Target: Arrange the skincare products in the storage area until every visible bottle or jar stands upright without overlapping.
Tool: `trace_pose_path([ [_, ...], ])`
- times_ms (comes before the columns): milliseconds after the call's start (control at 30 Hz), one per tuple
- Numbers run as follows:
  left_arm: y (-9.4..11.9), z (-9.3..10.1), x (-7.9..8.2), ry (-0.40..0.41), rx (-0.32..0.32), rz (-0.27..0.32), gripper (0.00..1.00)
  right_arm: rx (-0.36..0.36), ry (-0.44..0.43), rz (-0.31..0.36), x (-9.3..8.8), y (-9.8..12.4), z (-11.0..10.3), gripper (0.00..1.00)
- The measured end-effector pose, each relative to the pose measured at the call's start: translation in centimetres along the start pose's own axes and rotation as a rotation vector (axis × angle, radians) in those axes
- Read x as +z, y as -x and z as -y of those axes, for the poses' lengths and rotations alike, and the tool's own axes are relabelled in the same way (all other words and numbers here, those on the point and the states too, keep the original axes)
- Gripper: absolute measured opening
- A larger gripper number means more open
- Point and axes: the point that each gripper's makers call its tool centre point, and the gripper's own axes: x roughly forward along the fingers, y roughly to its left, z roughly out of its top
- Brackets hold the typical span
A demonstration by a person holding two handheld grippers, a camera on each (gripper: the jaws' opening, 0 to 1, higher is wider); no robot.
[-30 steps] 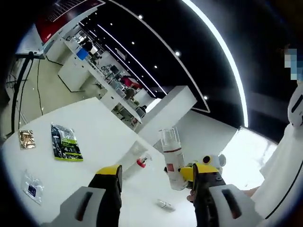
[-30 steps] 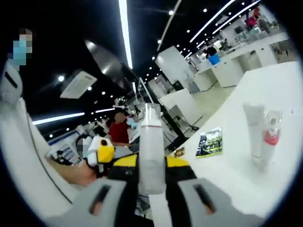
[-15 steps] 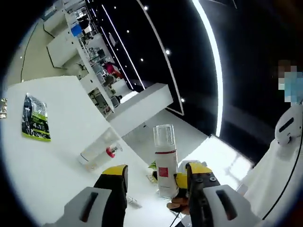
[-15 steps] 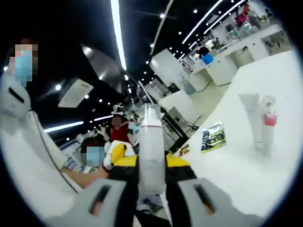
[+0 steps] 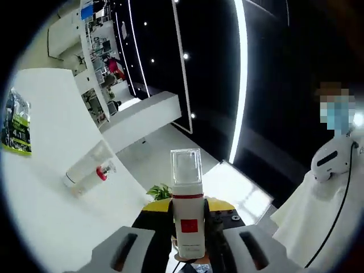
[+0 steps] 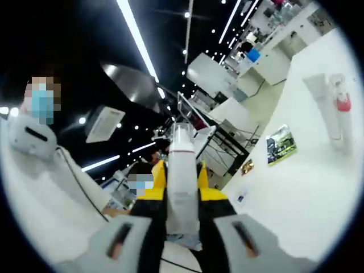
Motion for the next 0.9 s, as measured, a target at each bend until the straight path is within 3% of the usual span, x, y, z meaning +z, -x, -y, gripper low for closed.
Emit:
trace_pose_path([
  [133, 0.9, -0.8, 0.2, 0.002, 0.072, -0.007, 0.20, -0.014, -0.001, -0.025, -0.5, -0.8, 0.3, 0.19],
  [167, 1.2, -1.2, 0.4, 0.004, 0.102, 0.000, 0.20, -0.063, 0.054, -0.018, -0.3, -1.3, 1.3, 0.19],
  [233, 1.7, -2.0, 0.9, -0.023, 0.162, 0.019, 0.19, -0.092, 0.089, -0.032, -0.3, -1.7, 1.8, 0.21],
  [267, 2.0, -2.9, 1.3, -0.052, 0.229, 0.019, 0.19, -0.153, 0.157, -0.072, -0.6, -2.3, 2.6, 0.21],
  [333, 2.1, -3.6, 1.5, -0.065, 0.276, 0.015, 0.19, -0.223, 0.260, -0.132, -1.0, -2.9, 3.5, 0.23],
  [367, 2.4, -4.7, 1.9, -0.090, 0.364, 0.015, 0.19, -0.297, 0.343, -0.183, -1.3, -3.2, 4.4, 0.23],
  [433, 2.7, -5.8, 2.4, -0.127, 0.438, -0.004, 0.19, -0.395, 0.432, -0.253, -1.7, -3.8, 5.5, 0.24],
  [533, 2.7, -6.8, 3.3, -0.161, 0.502, -0.013, 0.19, -0.478, 0.574, -0.312, -1.7, -4.8, 6.5, 0.27],
  [667, 2.4, -6.7, 4.2, -0.194, 0.528, -0.023, 0.19, -0.590, 0.679, -0.339, -0.7, -5.4, 7.4, 0.24],
  [700, 2.3, -6.7, 4.4, -0.200, 0.528, -0.027, 0.18, -0.604, 0.686, -0.346, -0.6, -5.4, 7.6, 0.23],
  [800, 2.3, -6.8, 4.3, -0.202, 0.523, -0.044, 0.18, -0.581, 0.550, -0.318, -0.6, -5.2, 7.4, 0.21],
  [867, 2.1, -6.2, 4.4, -0.145, 0.449, -0.034, 0.19, -0.508, 0.471, -0.268, 0.1, -4.7, 7.1, 0.19],
  [900, 2.2, -5.9, 4.2, -0.119, 0.416, -0.049, 0.19, -0.482, 0.443, -0.275, -0.2, -4.5, 6.8, 0.19],
])
